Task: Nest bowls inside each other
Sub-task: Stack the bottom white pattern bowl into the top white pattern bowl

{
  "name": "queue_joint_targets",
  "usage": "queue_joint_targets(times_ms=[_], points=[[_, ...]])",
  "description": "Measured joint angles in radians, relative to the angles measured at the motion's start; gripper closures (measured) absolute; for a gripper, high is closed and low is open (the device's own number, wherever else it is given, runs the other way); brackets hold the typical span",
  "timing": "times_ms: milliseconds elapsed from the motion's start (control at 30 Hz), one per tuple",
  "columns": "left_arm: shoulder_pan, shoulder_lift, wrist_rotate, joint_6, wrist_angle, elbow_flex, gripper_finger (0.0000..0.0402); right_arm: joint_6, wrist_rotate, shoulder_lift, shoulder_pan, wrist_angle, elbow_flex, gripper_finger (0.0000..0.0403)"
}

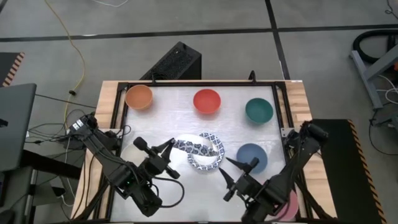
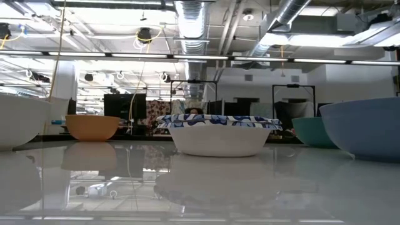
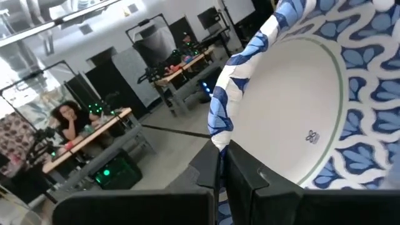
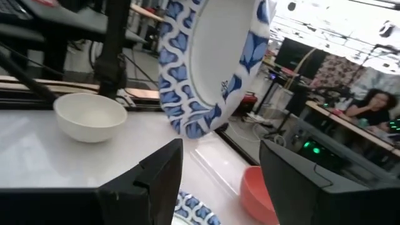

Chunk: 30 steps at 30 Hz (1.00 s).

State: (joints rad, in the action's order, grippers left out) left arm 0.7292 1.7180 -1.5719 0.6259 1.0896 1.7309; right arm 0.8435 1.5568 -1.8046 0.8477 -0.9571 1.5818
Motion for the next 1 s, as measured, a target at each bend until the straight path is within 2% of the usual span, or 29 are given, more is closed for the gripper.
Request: queue_joint_targets(times_ms=[133,300,400,600,1000], points=[[-0.001,0.0,0.001,0.009,-0.001,0.0,0.0401,-0.035,0.017,0.005,-0.026,0.005,0.004,0.017],[-0.016,0.0,0.066,-0.002,-0.002,0.0,0.0401,-0.088,0.013,0.023,-0.034,0.042,0.006,0.017],[-0.032,0.0,0.071,-0.001,-0.002,0.0,0.0401,-0.132,0.008,0.024,-0.033,0.05,0.035,0.017],[-0.06,0.0,0.075,0.001,-0.004,0.0,0.0401,-0.242,-0.058,0.026,-0.048,0.082,0.092,0.017],[-0.068,0.0,0.131,-0.049,-0.01,0.0,0.0402,-0.384,-0.127,0.026,-0.157,0.079,0.132,0.017]])
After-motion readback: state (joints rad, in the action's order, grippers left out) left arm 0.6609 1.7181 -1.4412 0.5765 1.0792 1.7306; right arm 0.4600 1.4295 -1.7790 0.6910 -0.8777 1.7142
